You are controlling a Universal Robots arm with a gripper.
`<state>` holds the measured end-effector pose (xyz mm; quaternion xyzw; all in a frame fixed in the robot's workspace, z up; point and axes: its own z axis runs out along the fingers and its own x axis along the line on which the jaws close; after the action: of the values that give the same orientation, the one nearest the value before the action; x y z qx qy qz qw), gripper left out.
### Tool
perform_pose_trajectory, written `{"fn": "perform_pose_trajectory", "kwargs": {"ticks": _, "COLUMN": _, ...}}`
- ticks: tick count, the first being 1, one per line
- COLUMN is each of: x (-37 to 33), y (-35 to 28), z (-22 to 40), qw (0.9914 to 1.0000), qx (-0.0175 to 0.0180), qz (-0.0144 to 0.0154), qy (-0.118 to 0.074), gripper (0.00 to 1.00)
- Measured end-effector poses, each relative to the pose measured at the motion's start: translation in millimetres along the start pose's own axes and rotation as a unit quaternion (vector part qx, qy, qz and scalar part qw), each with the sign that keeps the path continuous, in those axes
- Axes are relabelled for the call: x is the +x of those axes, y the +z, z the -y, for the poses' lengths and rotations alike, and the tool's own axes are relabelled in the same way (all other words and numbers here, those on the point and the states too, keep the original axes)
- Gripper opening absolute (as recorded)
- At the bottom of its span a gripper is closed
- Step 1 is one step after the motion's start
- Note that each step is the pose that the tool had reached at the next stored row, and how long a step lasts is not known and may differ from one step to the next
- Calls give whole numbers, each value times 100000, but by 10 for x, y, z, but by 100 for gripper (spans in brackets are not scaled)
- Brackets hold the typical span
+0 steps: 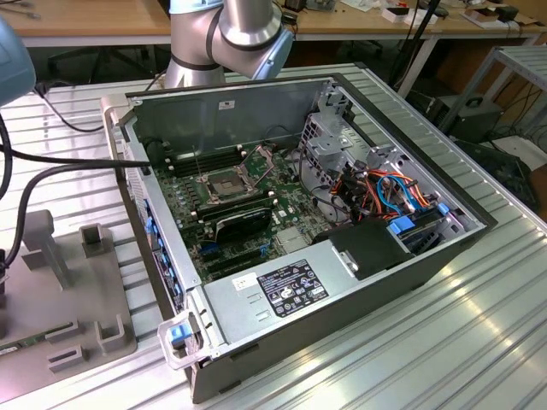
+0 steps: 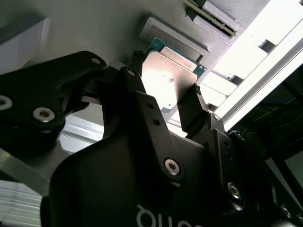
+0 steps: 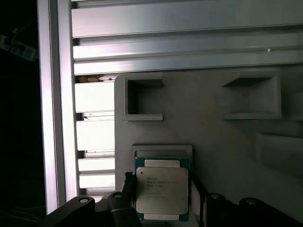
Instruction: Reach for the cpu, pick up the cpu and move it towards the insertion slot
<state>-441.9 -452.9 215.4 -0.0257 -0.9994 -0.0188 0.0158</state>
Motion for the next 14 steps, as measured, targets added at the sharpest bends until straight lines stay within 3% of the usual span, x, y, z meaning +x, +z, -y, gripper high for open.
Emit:
{"fn": "perform_pose_trajectory", "kwargs": {"ticks": 9, "x": 1, "y": -121, "z": -5, "qw": 100000, "qx": 2, "qz": -62, "qy": 2, "gripper": 55}}
{"fn": "perform_pose_trajectory", "kwargs": {"ticks": 14, "x": 1, "y": -133, "z": -5, "qw": 100000, "qx": 48, "qz": -64, "qy": 4, "gripper": 55}}
